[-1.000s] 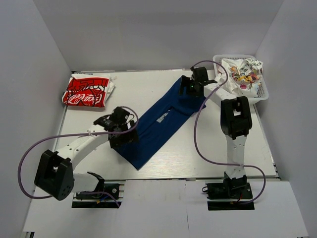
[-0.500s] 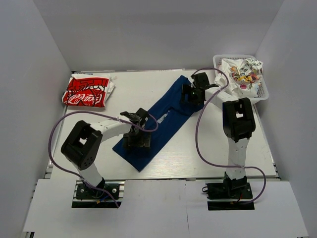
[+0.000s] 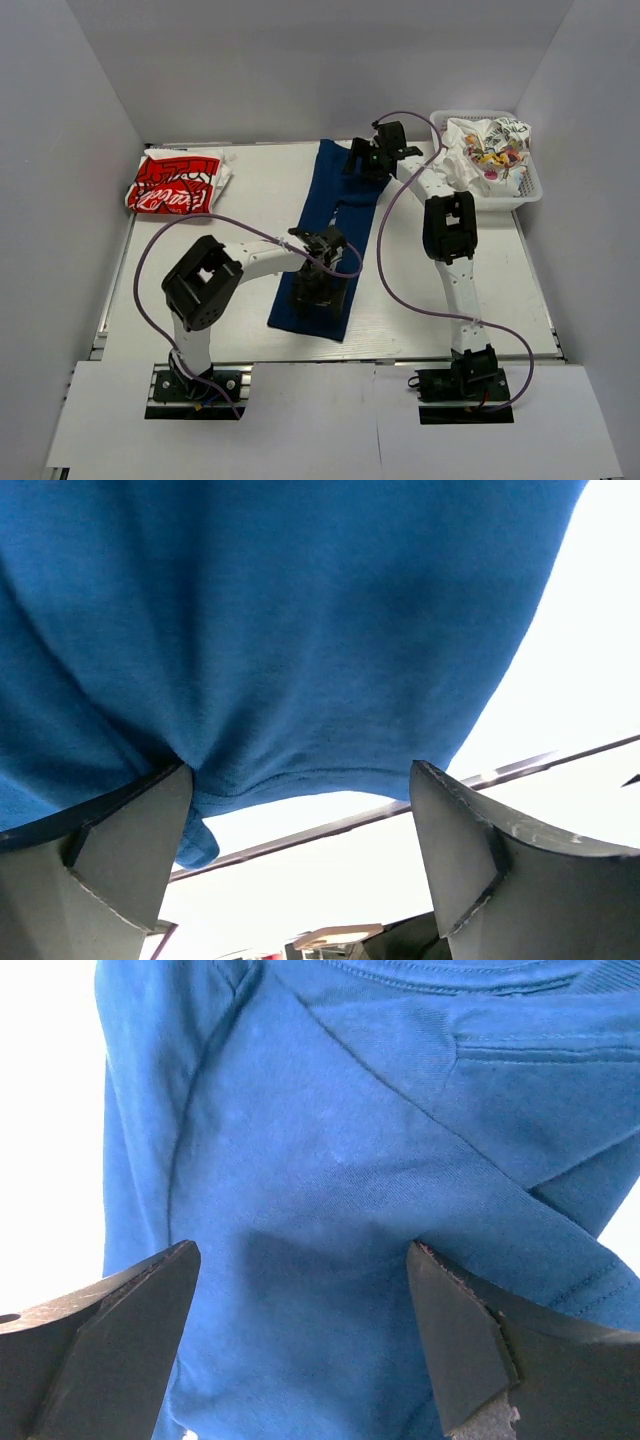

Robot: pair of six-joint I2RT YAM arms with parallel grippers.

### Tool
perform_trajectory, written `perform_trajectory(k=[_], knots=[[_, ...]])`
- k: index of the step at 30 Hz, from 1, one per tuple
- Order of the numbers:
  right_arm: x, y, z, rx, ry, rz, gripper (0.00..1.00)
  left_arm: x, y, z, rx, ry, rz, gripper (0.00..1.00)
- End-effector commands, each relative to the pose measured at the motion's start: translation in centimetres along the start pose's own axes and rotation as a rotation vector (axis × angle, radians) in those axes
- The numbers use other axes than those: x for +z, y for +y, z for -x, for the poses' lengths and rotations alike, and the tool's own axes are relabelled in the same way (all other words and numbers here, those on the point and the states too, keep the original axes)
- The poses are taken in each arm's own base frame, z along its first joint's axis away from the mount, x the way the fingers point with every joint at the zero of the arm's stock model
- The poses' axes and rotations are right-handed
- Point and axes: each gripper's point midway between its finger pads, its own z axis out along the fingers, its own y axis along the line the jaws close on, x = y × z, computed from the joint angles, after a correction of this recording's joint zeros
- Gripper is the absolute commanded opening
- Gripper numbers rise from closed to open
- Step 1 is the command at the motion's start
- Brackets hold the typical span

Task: Fold and stack the t-shirts

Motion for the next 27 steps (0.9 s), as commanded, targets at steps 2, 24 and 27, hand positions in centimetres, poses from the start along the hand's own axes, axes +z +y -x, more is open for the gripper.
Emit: perform_trajectory(k=[2,24,27], knots=[[3.8,-2.4,-3.6,0.085,0.064,0.017,0.91,2.7,-2.6,-0.5,0.039,0.023,-0.025,0.99],[-17.4,12.7,1.2,-0.405,-0.17,0.209,0.91,-7.8,-0.7,-0.3,0.059,-0.562,-0.033,0.99],[-20.3,11.1,-1.5,-0.324,-0.231,0.134,0.91,-9.0,2.3,-0.5,-0.015,-0.649,0.033,0.99]])
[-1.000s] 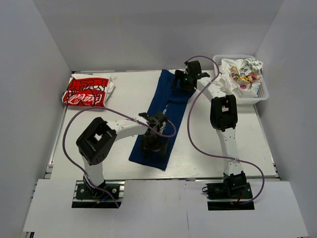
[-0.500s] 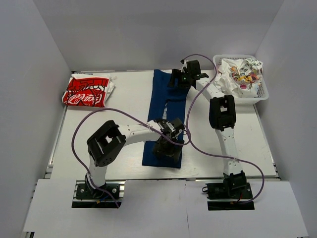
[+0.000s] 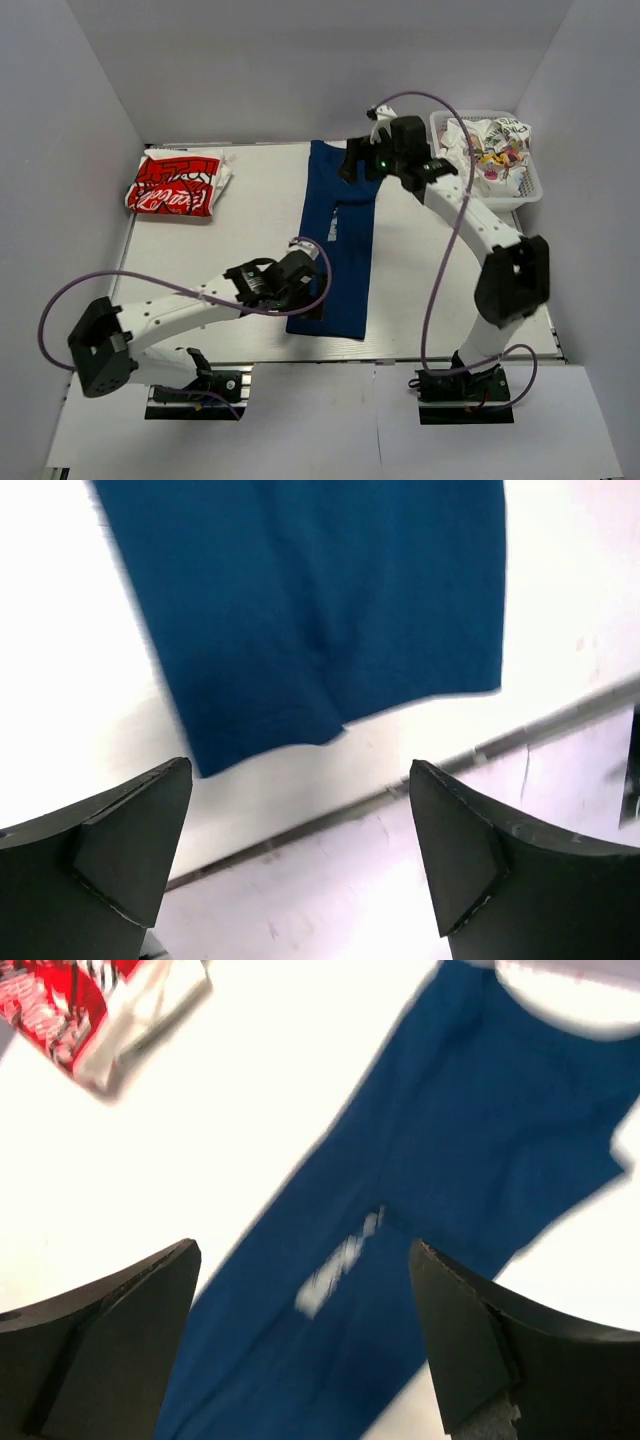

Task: Fold and stack the t-shirts

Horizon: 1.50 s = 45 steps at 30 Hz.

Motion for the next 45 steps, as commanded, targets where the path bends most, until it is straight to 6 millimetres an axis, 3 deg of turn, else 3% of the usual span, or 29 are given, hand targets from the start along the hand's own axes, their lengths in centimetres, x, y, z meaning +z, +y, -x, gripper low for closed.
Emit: perform_trajectory(k=[1,2,3,4,6,7,9,10,11,13,20,23,27,31,32,36,38,39,40,41,42,45], knots=[[-1.9,-1.3,-3.9,0.085,-0.007,-0.12,0.91,-1.0,2.9,1.6,-0.089,-0.146,0.103,0.99],[-2.4,-1.5,-7.4,0.14,0.049,-0.137,0.91,-0.9,4.1,1.3,-0.12,-0.156,0.142,0.99],[-4.2,-0.7,-8.2,0.176,0.031,-0.146,0.91,-0.9,4.5,1.1,-0.12,-0.162,0.151,0.99],[-4.7,-0.9,-11.3,0.212,0.078,-0.165,0.91,-0.7,5.3,0.4,-0.145,-0.155,0.174,0.99],[-6.4,1.6,-12.0,0.253,0.06,-0.108,0.91,-0.2,6.1,0.0,-0.151,-0.155,0.194,0.99],[-6.8,1.8,-16.1,0.283,0.144,-0.115,0.91,0.3,6.7,-0.7,-0.157,-0.14,0.203,0.99],[-7.9,3.6,-18.2,0.319,0.208,-0.065,0.91,1.0,5.8,-0.5,-0.151,-0.144,0.141,0.99],[-8.8,4.9,-21.8,0.327,0.289,-0.019,0.91,1.3,5.5,-0.6,-0.151,-0.123,0.123,0.99],[-9.7,6.0,-22.2,0.348,0.295,0.023,0.91,1.5,5.3,-0.7,-0.151,-0.114,0.114,0.99],[-11.7,7.5,-26.0,0.36,0.373,0.066,0.91,2.3,5.9,-2.1,-0.154,-0.07,0.121,0.99],[-16.0,9.8,-34.0,0.4,0.63,0.078,0.91,3.3,5.2,-3.7,-0.15,-0.031,0.029,0.99],[-16.8,11.5,-35.1,0.422,0.672,0.15,0.91,4.0,5.1,-4.0,-0.15,-0.012,0.018,0.99],[-16.7,11.7,-36.1,0.423,0.683,0.136,0.91,5.1,5.7,-4.8,-0.154,0.024,0.042,0.93],[-16.3,12.5,-36.7,0.433,0.706,0.153,0.88,5.7,6.6,-5.2,-0.158,0.047,0.072,0.59],[-16.2,12.6,-37.0,0.437,0.72,0.151,0.87,5.6,6.4,-5.3,-0.159,0.056,0.062,0.55],[-16.2,12.7,-37.7,0.446,0.751,0.151,0.72,4.9,5.8,-5.4,-0.152,0.055,0.021,0.39],[-16.0,12.4,-37.5,0.439,0.742,0.135,0.48,4.7,5.8,-5.6,-0.154,0.048,0.001,0.22],[-16.0,12.2,-37.7,0.436,0.748,0.119,0.36,4.6,5.3,-5.3,-0.155,0.038,-0.02,0.19],[-15.6,12.0,-37.2,0.423,0.727,0.104,0.01,4.6,5.3,-5.3,-0.155,0.028,-0.028,0.16],[-15.5,11.8,-37.2,0.43,0.727,0.089,0.0,4.6,5.0,-5.2,-0.155,0.028,-0.042,0.12],[-15.3,11.6,-36.8,0.423,0.707,0.078,0.0,4.5,4.9,-5.3,-0.155,0.034,-0.05,0.01],[-14.8,10.8,-36.0,0.384,0.665,0.038,0.0,4.5,4.7,-5.2,-0.145,0.033,-0.064,0.0]])
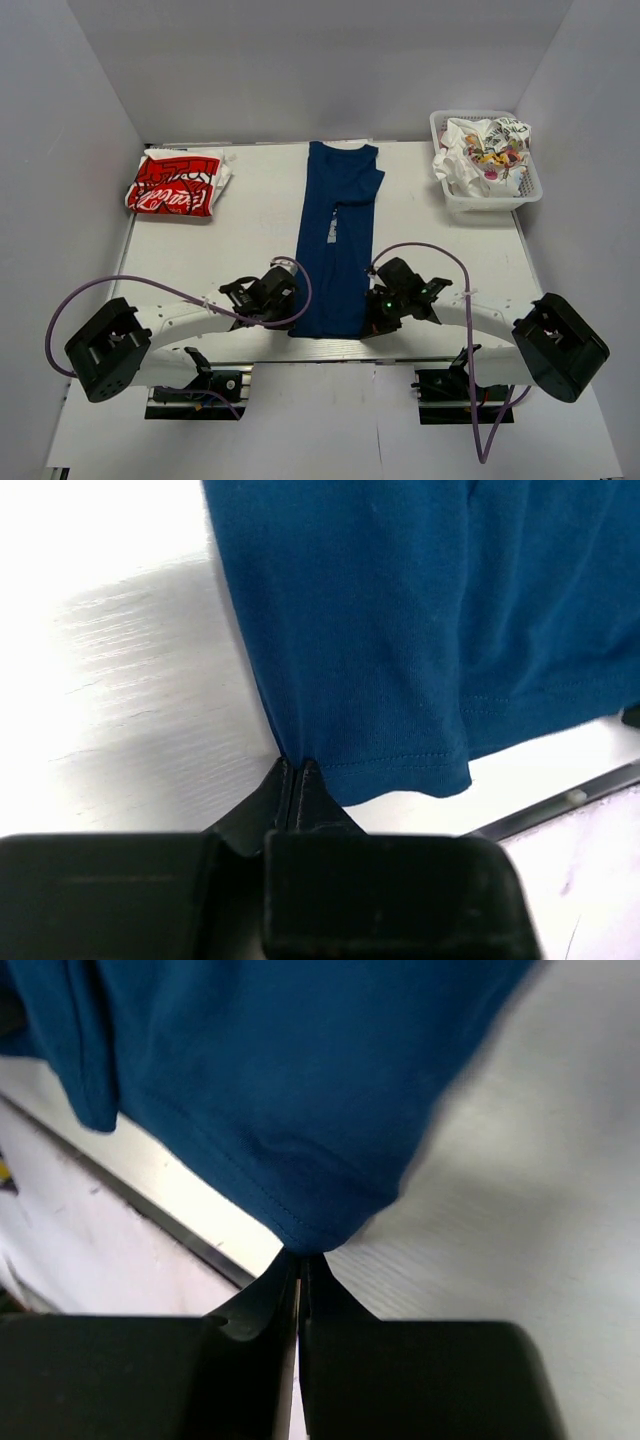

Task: Fold and stack the t-shirts

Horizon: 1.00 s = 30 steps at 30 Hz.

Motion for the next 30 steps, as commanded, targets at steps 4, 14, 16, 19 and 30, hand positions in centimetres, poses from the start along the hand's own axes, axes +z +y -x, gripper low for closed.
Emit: perform_trajectory(k=[4,14,16,19,30], knots=[[-1.2,1.0,3.1,-0.078,-0.121,-0.025,0.0,-1.1,-1.6,0.7,0.023,-0.025,-0.08,0.0],[-3.4,2.9,10.1,-0.164,-0.392,-0.056,0.0,-2.7,-3.8,7.7,0.056,-0.215,-0.037,0.0],[-4.2,3.0,11.8,-0.171,-0.452,-0.09,0.0,-3.0,-4.4,9.7,0.041,-0.254,-0.028,0.0],[-5.0,2.2,14.4,-0.162,-0.54,-0.18,0.0,-3.0,-3.4,12.9,-0.003,-0.321,0.07,0.0],[-9.1,1.6,24.2,-0.134,-0.756,-0.407,0.0,-3.3,-4.0,25.0,-0.072,-0.524,0.151,0.0]])
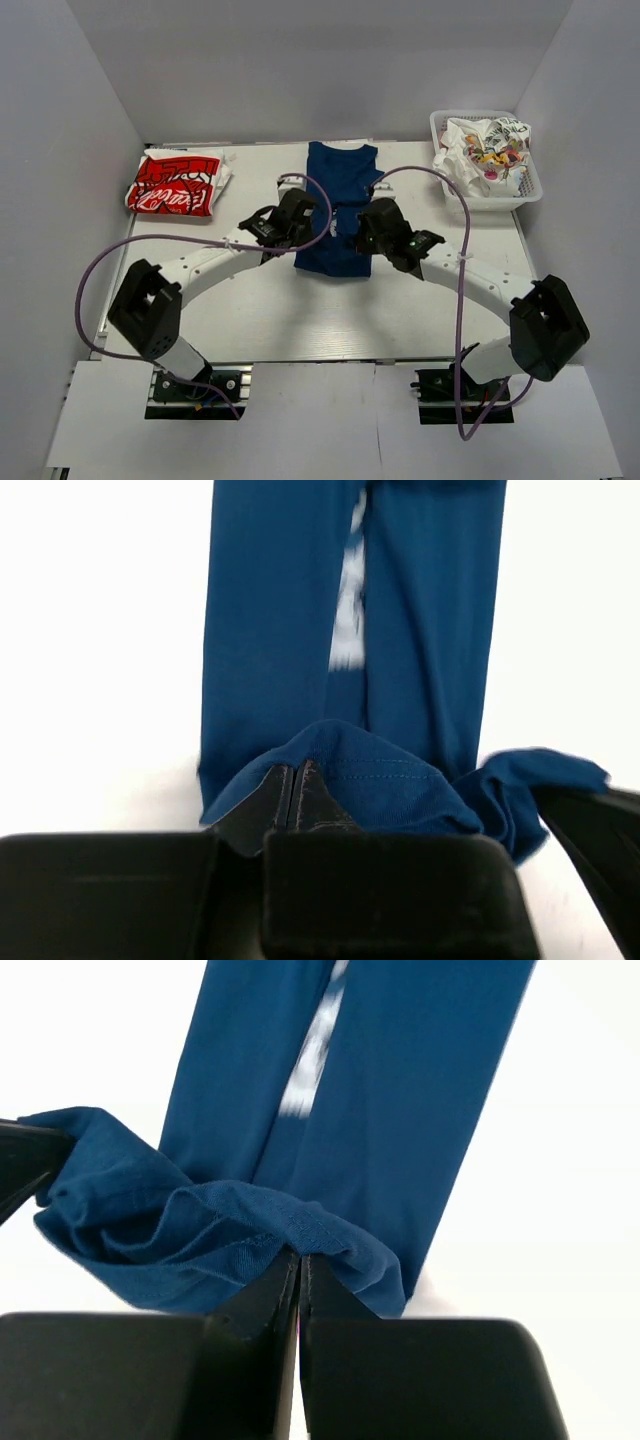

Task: Fold and stack the t-shirts

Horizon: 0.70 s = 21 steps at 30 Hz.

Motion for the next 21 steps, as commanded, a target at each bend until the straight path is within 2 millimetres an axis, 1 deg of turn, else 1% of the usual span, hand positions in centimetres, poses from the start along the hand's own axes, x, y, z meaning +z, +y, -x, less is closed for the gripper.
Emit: perform_trajectory(k=[1,2,3,5,6,7,8,9,10,11,12,13,14,15,16,17,18,19,20,21], knots=[[0.5,-1.7,4.6,-0.007,-0.128,-0.106,0.0,1.1,-0.3,4.2,0.009,-0.094,0.027,0.0],[0.6,-1.8,5.2,-0.012,-0.14,-0.108,0.0,1.6,0.1,4.9,-0.003,-0.1,0.04,0.0],[1.0,-1.9,5.2,-0.015,-0.137,-0.113,0.0,1.9,-0.5,5.5,0.006,-0.115,0.019,0.0],[1.9,-2.6,6.3,-0.013,-0.14,-0.142,0.0,3.1,-0.6,6.5,0.019,-0.116,0.003,0.0],[2.0,-2.7,6.8,-0.01,-0.147,-0.145,0.0,3.3,-1.3,7.2,0.026,-0.122,-0.014,0.0],[2.7,-3.3,6.9,-0.005,-0.143,-0.157,0.0,3.7,-1.1,7.8,0.017,-0.128,-0.005,0.0],[3.0,-3.3,7.3,-0.006,-0.147,-0.154,0.0,4.6,-0.8,8.2,0.013,-0.121,0.011,0.0],[3.2,-3.5,7.7,-0.002,-0.149,-0.156,0.0,5.0,-0.9,8.2,0.016,-0.113,0.016,0.0],[4.2,-4.1,7.4,-0.006,-0.133,-0.169,0.0,5.4,-0.5,8.6,0.017,-0.116,0.025,0.0],[4.3,-3.7,8.1,-0.002,-0.142,-0.154,0.0,6.2,0.0,8.6,0.014,-0.108,0.041,0.0],[4.7,-4.1,8.1,0.004,-0.136,-0.161,0.0,6.4,-0.5,8.8,0.021,-0.112,0.02,0.0],[5.7,-4.6,7.9,-0.003,-0.123,-0.169,0.0,7.0,-0.2,8.9,0.032,-0.108,0.018,0.0],[5.9,-4.6,8.6,0.006,-0.13,-0.156,0.0,7.9,-0.2,8.6,0.029,-0.092,0.008,0.0],[6.6,-4.7,8.3,0.006,-0.12,-0.159,0.0,8.3,-0.7,8.9,0.04,-0.097,-0.009,0.0],[6.9,-4.8,8.3,0.006,-0.113,-0.154,0.0,8.8,-0.9,8.7,0.051,-0.087,-0.015,0.0],[7.5,-5.1,9.0,0.016,-0.118,-0.153,0.0,9.2,-0.8,9.7,0.041,-0.106,-0.006,0.0],[8.3,-5.3,8.6,0.017,-0.103,-0.157,0.0,9.7,-0.5,9.2,0.048,-0.079,0.01,0.0],[8.6,-5.2,9.0,0.023,-0.108,-0.149,0.0,10.8,-0.2,9.3,0.033,-0.067,0.025,0.0],[9.9,-5.8,7.9,0.026,-0.068,-0.153,0.0,11.3,-0.2,9.0,0.026,-0.056,0.032,0.0],[10.2,-5.3,8.7,0.033,-0.075,-0.13,0.0,11.8,0.4,9.1,0.022,-0.048,0.045,0.0]])
